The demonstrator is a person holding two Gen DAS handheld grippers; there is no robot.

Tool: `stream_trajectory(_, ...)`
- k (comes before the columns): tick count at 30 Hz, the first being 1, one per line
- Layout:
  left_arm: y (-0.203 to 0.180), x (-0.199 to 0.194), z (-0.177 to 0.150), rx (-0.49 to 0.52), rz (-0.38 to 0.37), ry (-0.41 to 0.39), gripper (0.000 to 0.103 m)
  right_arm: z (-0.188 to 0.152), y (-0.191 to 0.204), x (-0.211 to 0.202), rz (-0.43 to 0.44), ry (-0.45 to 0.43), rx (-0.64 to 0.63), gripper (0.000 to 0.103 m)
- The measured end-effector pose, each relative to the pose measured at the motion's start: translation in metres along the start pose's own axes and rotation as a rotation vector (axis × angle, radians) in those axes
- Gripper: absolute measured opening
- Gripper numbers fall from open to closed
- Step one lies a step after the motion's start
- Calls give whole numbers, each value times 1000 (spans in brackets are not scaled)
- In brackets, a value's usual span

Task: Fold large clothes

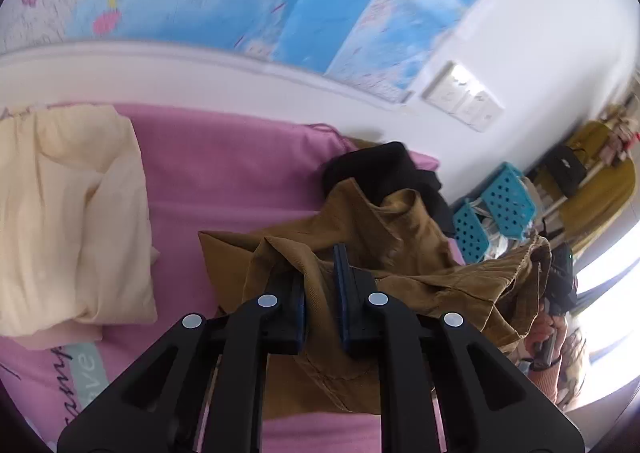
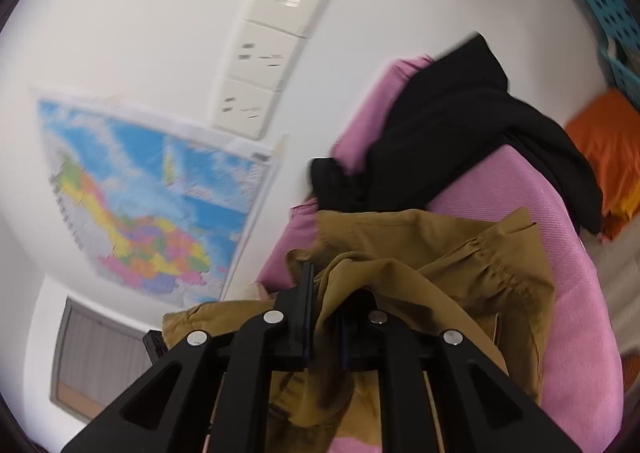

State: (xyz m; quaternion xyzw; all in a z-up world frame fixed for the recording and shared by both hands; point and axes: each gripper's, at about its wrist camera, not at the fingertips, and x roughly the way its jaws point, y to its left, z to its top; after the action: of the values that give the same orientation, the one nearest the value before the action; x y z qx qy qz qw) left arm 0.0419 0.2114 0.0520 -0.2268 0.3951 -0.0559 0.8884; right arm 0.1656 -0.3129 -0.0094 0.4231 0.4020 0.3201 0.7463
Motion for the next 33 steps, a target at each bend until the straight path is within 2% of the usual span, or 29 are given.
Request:
stream_trajectory(6,23,45,21,-55,30,81,16,17,-25,26,-45,23,91,14)
stream_trajectory(9,38,65,24,-104,33,123,17,20,-37,37,-66,31,143,15)
stream_trajectory(12,45,75,23,-110,33,143,19,21,-43,44,-85,39,176,16)
stream_trajectory(15,55,75,26,-167,-30,148,26,21,-45,43,-71,35,215,17)
stream_trajectory(17,65,74,27,-221,-112,125,46,22,-46,40,-46,32,243,20)
stream_trajectory(18,70,73,25,-251,-144,103,47,22,-44,39,-31,30,246,22)
stream_trajectory(19,72,71,24,-257,-151,99,48,22,-41,36,-12,29,234,31)
stream_trajectory(20,71,69,22,-257,-167,90,51,22,-38,32,20,23,226,57)
stream_trajectory(21,71,66,21,-260,-200,71,53,22,-35,29,44,10,222,72)
stream_trajectory(22,70,63,20,-263,-221,56,55,22,-29,23,46,-16,203,75)
stream_trajectory(24,67,55,18,-264,-249,13,67,22,-12,14,29,-44,122,74)
stream_trajectory(25,64,51,17,-255,-242,-8,71,20,-4,12,42,-43,84,74)
stream_trajectory(26,58,47,16,-225,-206,-24,72,19,3,11,31,-39,43,74)
stream_trajectory(30,26,36,11,-83,-132,-62,74,7,38,24,-188,-34,-253,74)
stream_trajectory(33,-4,38,6,68,-56,-70,81,-3,49,51,-415,-37,-453,77)
